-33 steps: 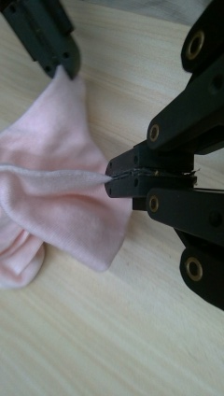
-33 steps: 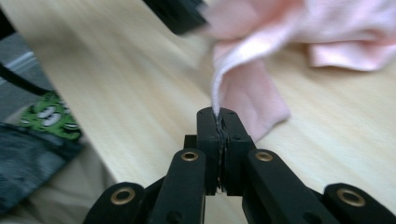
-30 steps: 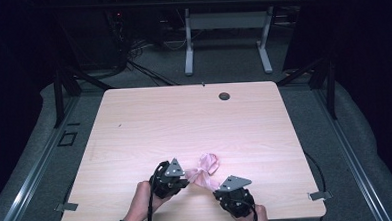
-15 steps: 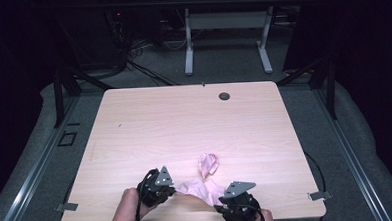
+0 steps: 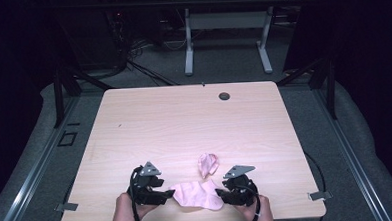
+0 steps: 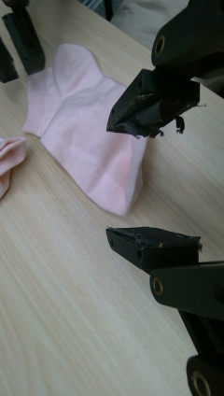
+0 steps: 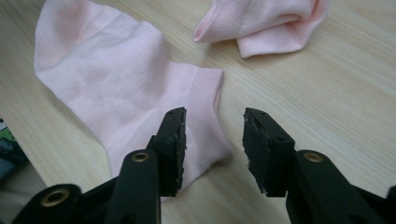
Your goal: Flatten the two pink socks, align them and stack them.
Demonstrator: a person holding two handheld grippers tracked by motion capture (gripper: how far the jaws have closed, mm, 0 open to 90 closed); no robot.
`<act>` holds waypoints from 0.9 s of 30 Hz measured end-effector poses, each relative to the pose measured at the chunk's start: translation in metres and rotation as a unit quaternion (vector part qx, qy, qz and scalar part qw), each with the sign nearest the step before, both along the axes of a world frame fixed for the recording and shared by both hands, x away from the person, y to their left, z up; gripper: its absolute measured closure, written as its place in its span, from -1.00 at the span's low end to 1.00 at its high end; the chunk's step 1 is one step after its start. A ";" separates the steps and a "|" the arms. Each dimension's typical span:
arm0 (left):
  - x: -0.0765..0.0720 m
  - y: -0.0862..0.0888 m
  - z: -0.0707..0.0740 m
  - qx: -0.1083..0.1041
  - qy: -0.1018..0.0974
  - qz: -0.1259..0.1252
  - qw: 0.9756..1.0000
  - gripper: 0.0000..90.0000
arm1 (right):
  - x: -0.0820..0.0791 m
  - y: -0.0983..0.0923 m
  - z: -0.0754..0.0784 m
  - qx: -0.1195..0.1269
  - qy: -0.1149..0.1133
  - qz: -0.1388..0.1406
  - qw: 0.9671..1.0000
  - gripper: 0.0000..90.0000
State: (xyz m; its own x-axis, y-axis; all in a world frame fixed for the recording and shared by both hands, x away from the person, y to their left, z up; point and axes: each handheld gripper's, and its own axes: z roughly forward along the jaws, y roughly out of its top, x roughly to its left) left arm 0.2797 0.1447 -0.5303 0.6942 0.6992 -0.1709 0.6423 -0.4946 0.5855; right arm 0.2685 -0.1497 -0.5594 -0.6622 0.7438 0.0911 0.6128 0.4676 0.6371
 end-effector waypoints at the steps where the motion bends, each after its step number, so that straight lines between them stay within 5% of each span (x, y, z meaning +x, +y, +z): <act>1: 0.001 -0.004 -0.004 0.007 0.006 0.007 1.000 -0.06 | 0.001 0.002 -0.001 -0.003 0.001 -0.002 1.000 0.35; 6: 0.004 -0.012 -0.020 0.025 0.030 0.008 0.999 0.16 | 0.003 0.007 -0.006 -0.011 0.013 -0.007 1.000 0.49; 14: 0.004 -0.018 -0.031 0.050 0.013 -0.003 0.999 0.96 | 0.001 0.009 -0.008 -0.019 0.017 0.008 1.000 0.82; 27: -0.006 -0.011 -0.026 0.013 -0.024 0.004 1.000 1.00 | -0.005 -0.010 0.011 -0.004 0.003 -0.011 1.000 0.88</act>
